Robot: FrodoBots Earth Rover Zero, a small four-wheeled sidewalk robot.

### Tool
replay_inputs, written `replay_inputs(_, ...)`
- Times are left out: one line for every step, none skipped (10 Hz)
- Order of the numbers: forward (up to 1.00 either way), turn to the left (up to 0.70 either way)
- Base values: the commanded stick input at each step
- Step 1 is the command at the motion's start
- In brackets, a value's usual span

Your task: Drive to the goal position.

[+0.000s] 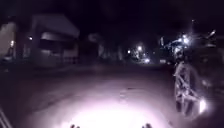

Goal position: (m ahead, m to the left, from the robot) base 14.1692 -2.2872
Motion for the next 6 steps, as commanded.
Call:
replay_inputs(0.85, 0.0)
replay_inputs(0.85, -0.08)
replay_inputs(0.85, -0.24)
replay_inputs(0.85, -0.34)
replay_inputs(0.85, -0.34)
replay_inputs(0.85, -0.34)
